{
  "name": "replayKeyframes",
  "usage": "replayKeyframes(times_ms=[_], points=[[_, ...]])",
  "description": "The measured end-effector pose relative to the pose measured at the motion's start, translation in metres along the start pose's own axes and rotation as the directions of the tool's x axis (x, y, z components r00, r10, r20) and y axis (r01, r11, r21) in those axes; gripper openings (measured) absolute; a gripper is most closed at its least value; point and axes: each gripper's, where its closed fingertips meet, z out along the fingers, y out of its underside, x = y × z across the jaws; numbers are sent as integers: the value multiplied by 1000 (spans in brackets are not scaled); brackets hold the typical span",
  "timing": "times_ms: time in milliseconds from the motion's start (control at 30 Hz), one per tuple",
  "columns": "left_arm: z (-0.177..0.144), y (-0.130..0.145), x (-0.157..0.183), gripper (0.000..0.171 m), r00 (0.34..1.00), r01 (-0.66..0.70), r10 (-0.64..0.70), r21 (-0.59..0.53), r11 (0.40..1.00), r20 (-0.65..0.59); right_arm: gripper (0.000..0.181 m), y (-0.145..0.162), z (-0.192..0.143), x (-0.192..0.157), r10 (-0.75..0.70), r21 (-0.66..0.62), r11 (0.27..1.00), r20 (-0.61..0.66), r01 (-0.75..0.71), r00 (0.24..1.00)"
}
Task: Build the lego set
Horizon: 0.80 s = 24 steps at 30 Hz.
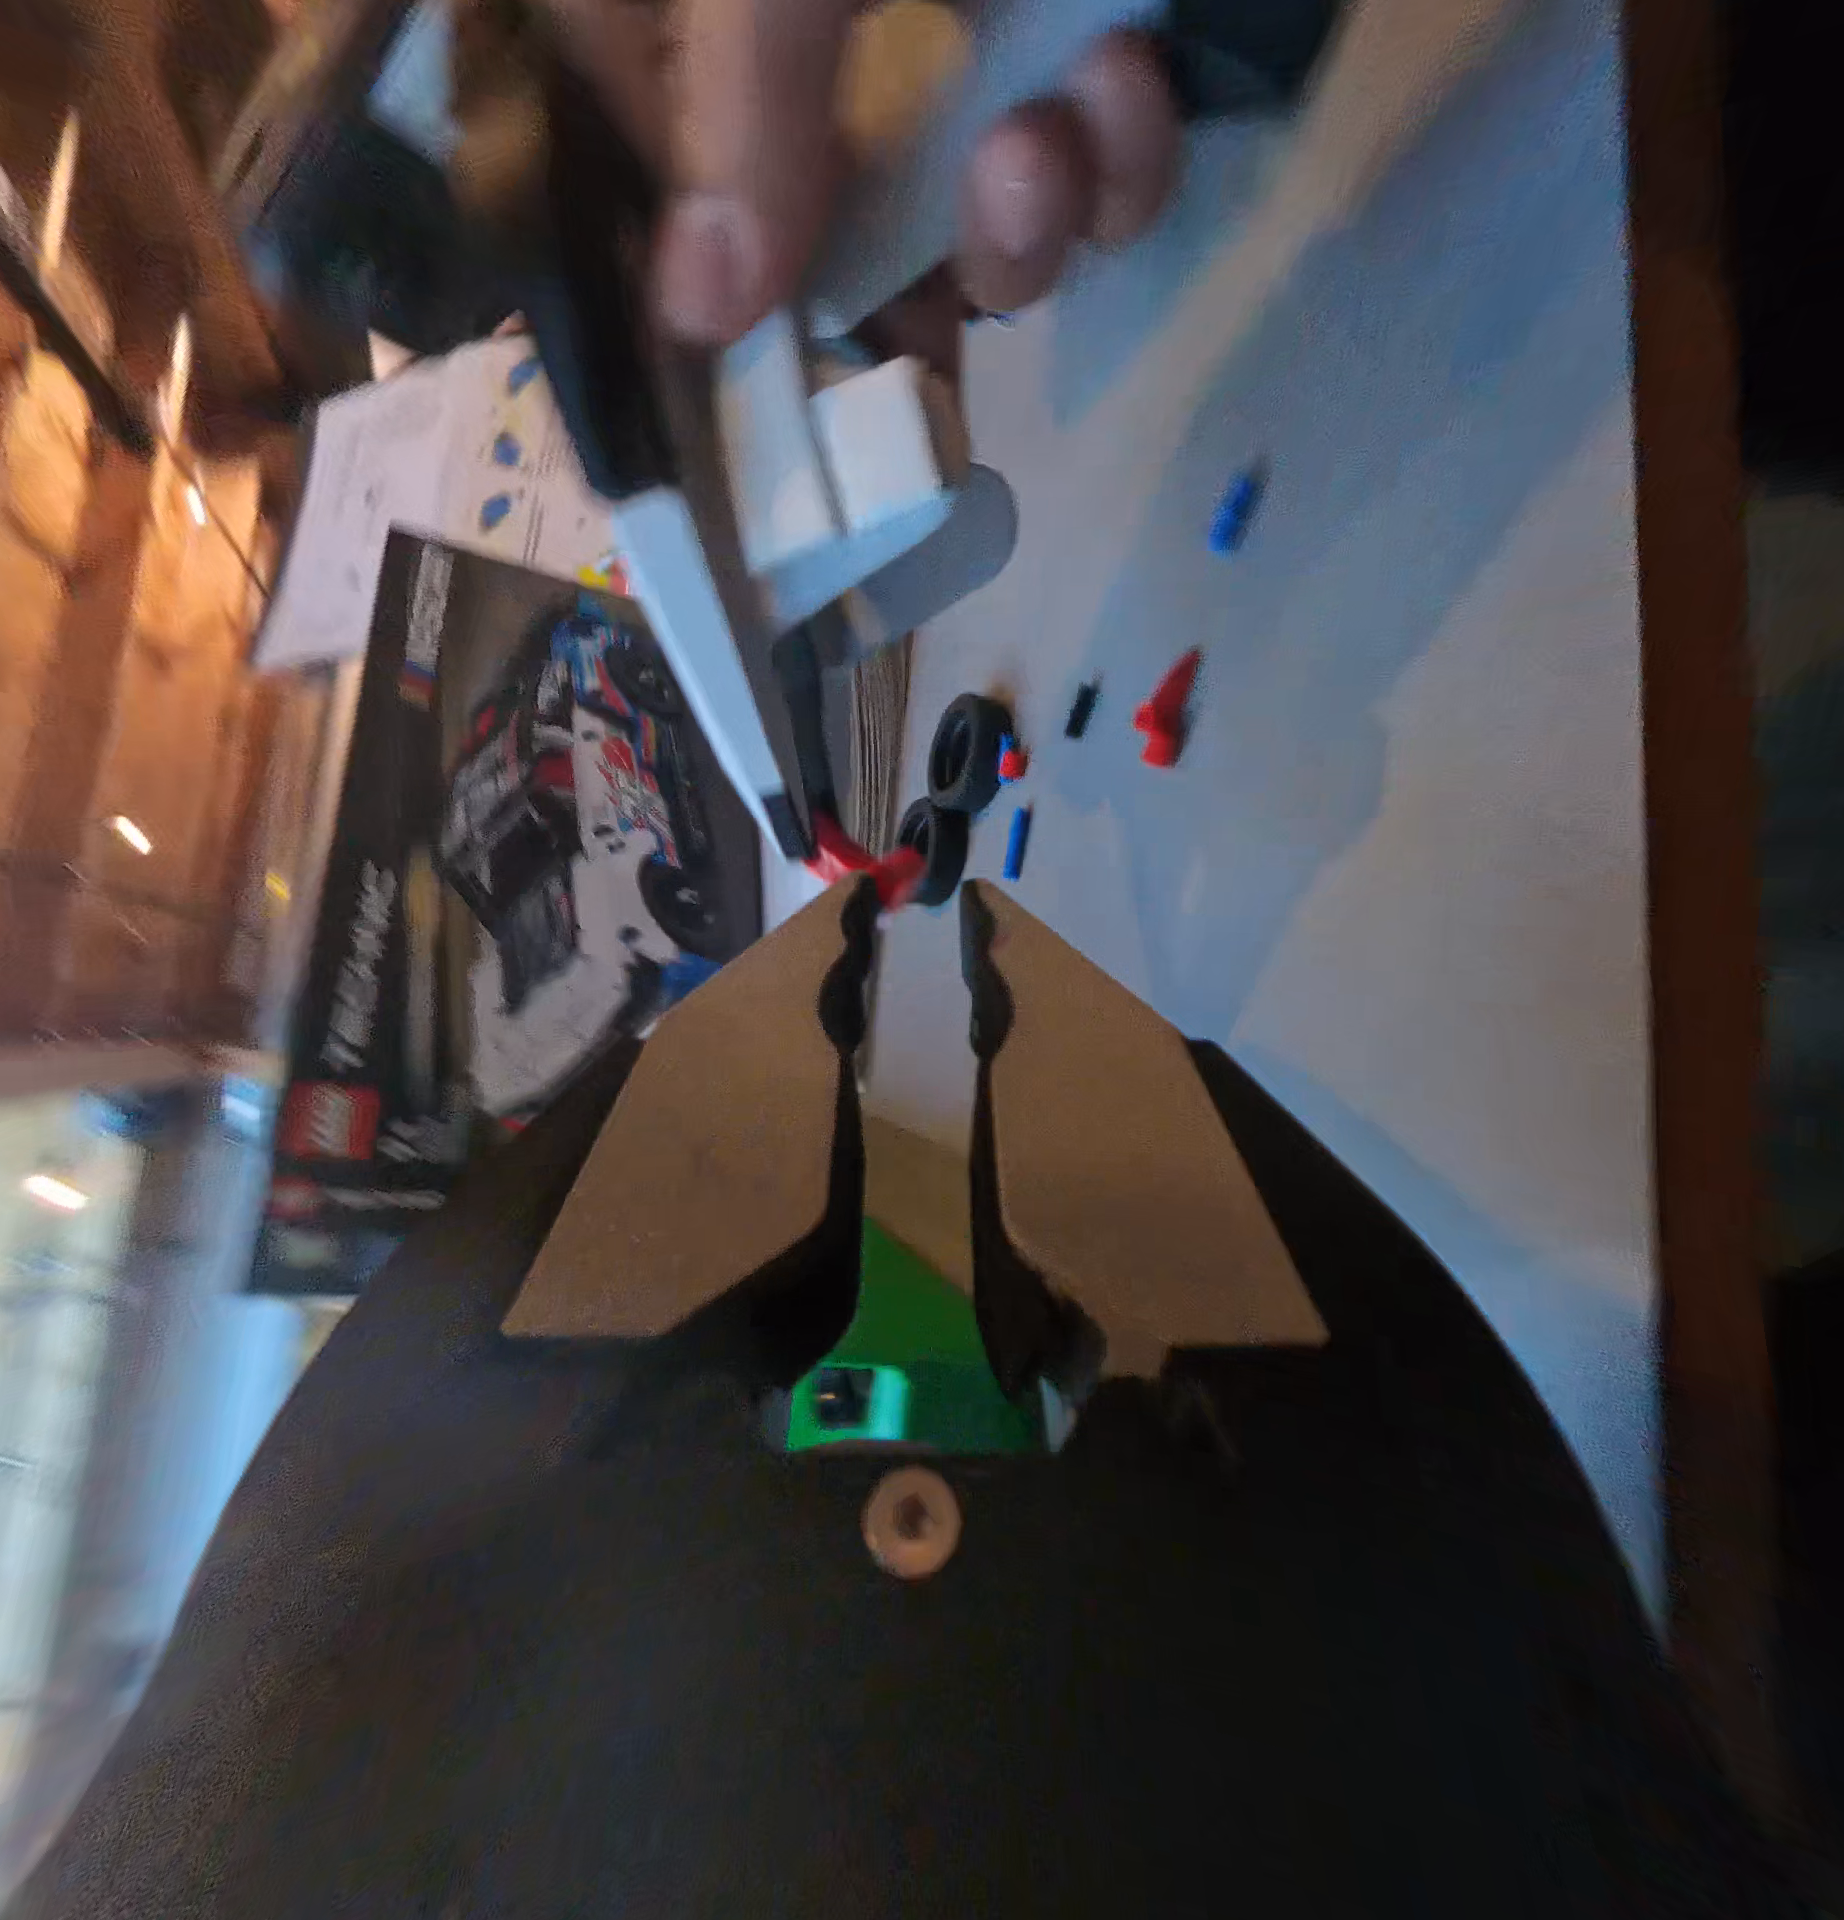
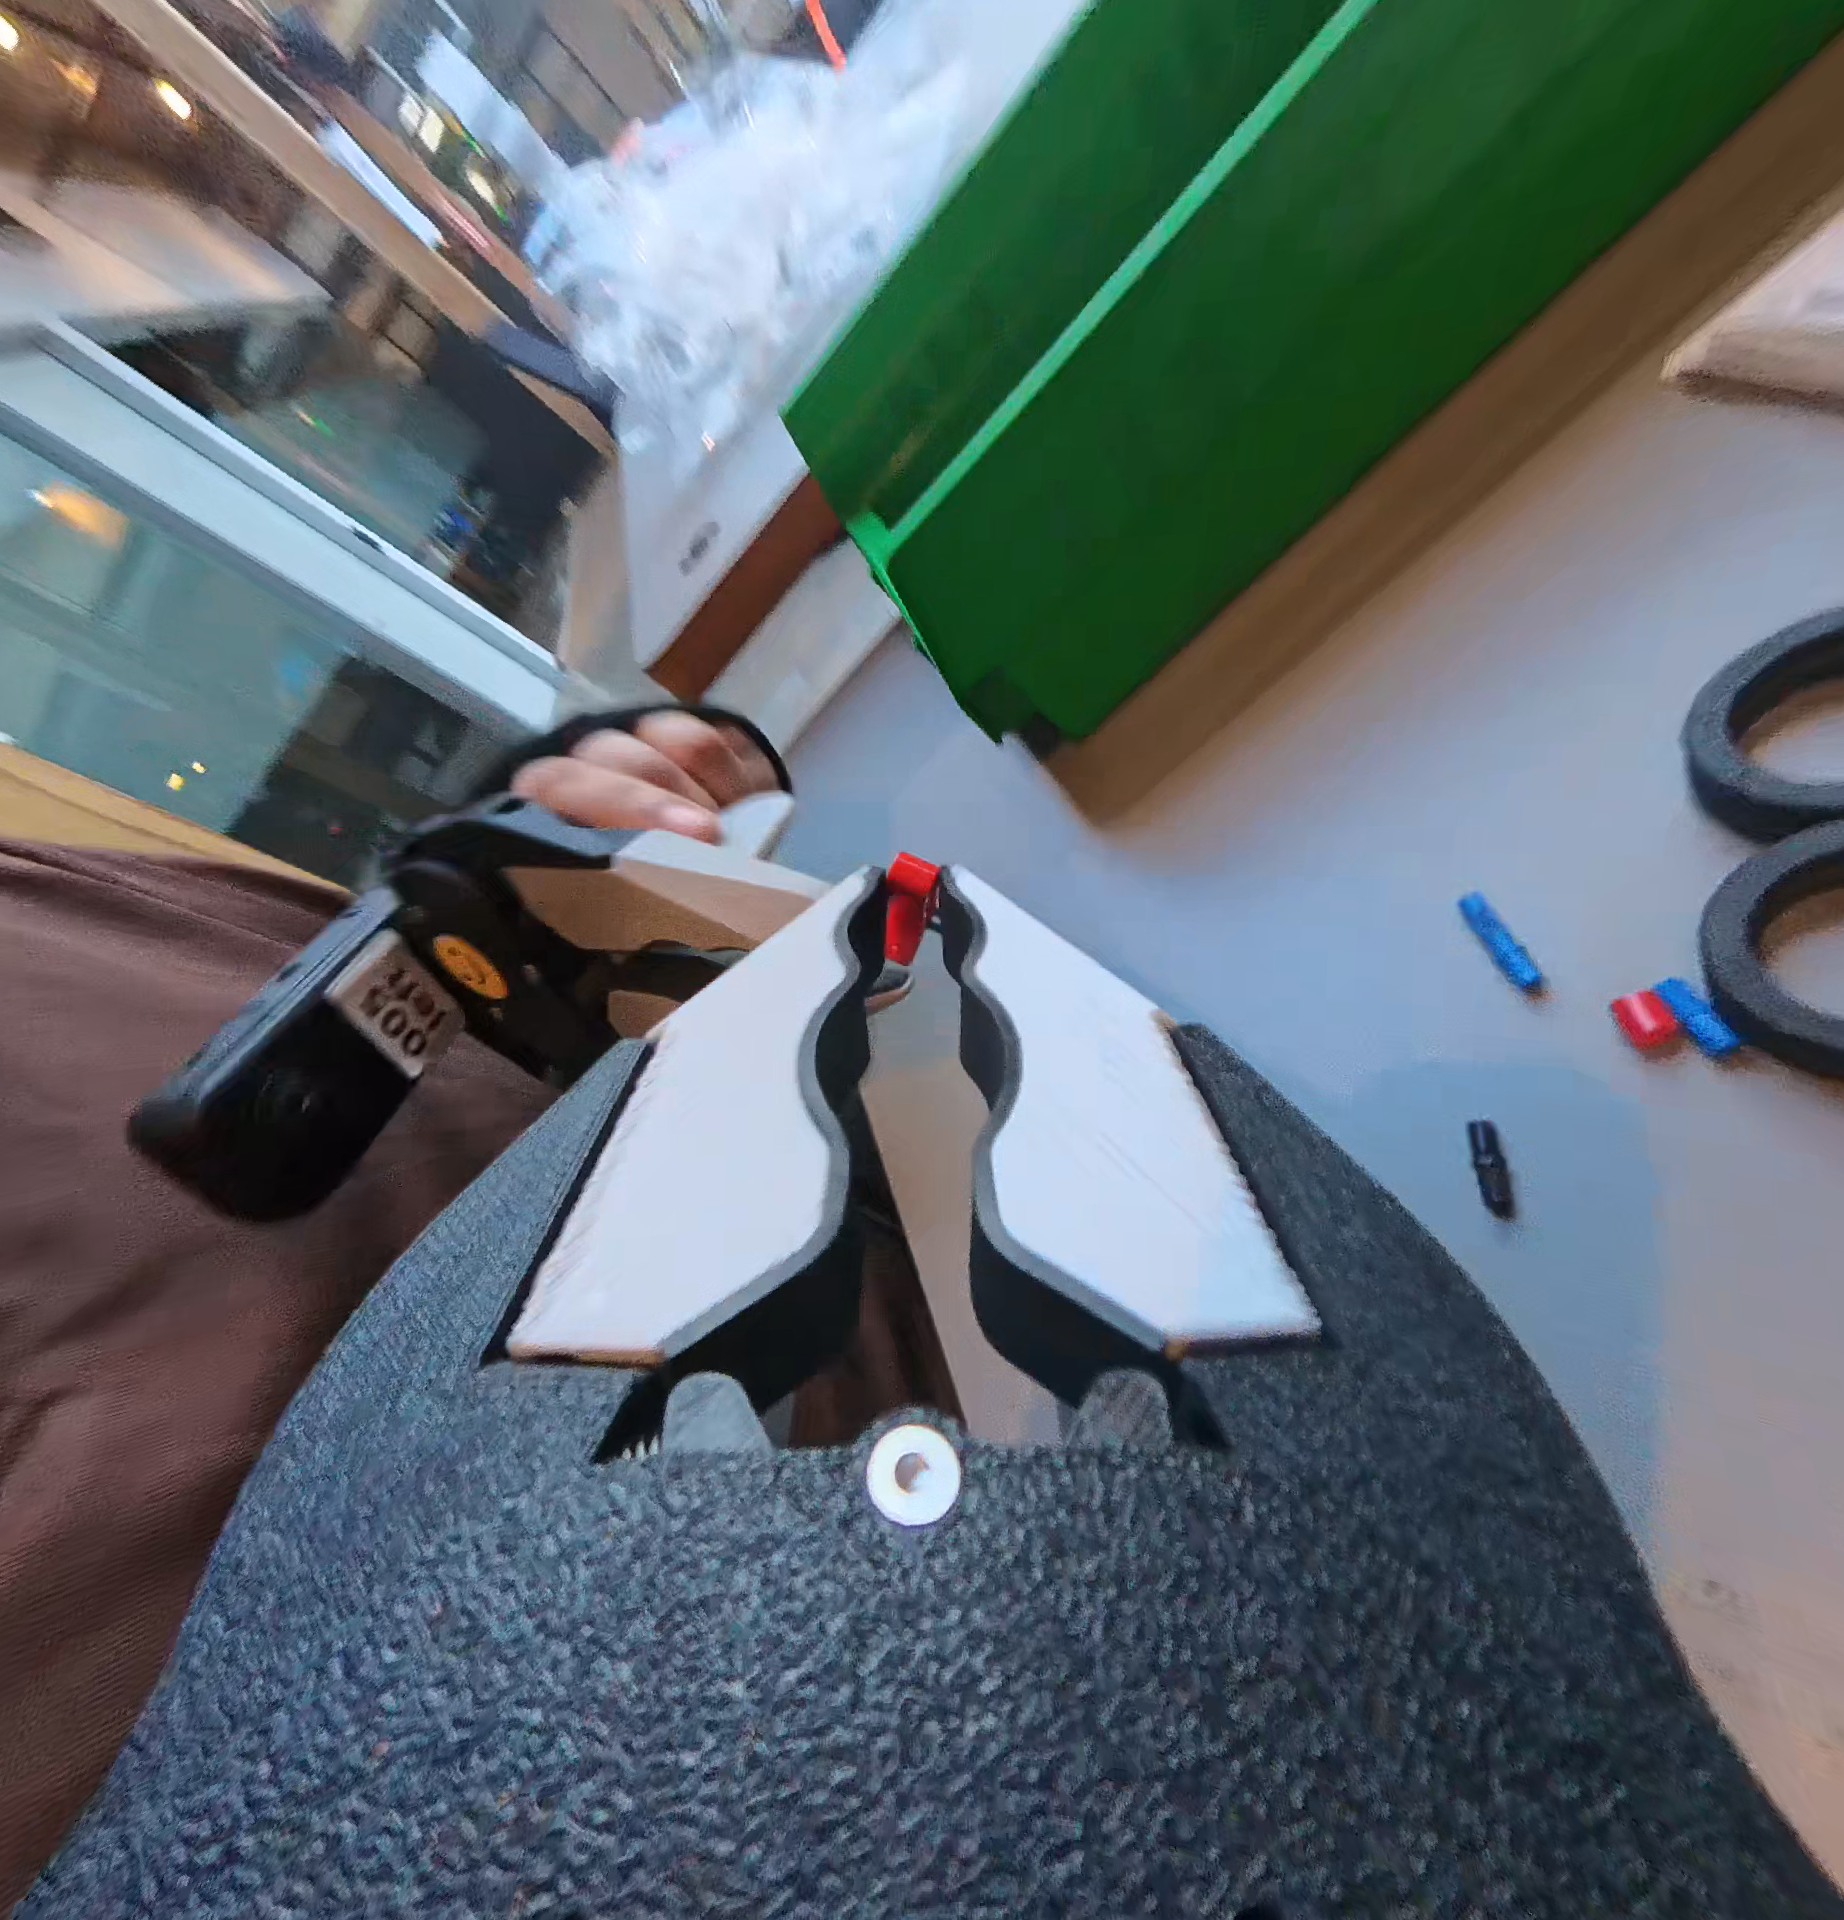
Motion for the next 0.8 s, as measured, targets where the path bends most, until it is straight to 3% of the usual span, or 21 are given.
replayKeyframes(times_ms=[67,167,233,300,500,567,667,733,800], points=[[-6,-1,-6,16,953,301,-300,39,953,-30,8,-18,-15,-9,1,51,999,46,-4,999],[-11,-8,-19,18,769,639,-628,112,761,-118,8,-33,-22,-16,12,77,997,116,-21,993],[-13,-13,-37,21,674,737,-727,176,652,-130,8,-33,-18,-24,23,72,997,183,-37,983],[-11,-10,-52,26,630,771,-770,206,603,-102,8,-31,-11,-31,30,74,996,237,-48,971],[-5,-23,-54,26,559,824,-804,239,514,-200,9,-25,-3,-34,40,98,992,312,-75,949],[-6,-20,-55,18,549,830,-812,247,500,-200,8,-23,-3,-34,50,90,992,326,-84,944],[-9,-19,-53,15,562,820,-801,266,507,-207,8,-20,-2,-35,67,69,993,350,-97,934],[-12,-23,-49,36,595,797,-771,291,529,-227,8,-17,0,-37,93,39,992,382,-117,919],[-17,-29,-35,42,661,749,-691,308,586,-292,9,-13,3,-38,115,7,992,404,-129,907]])
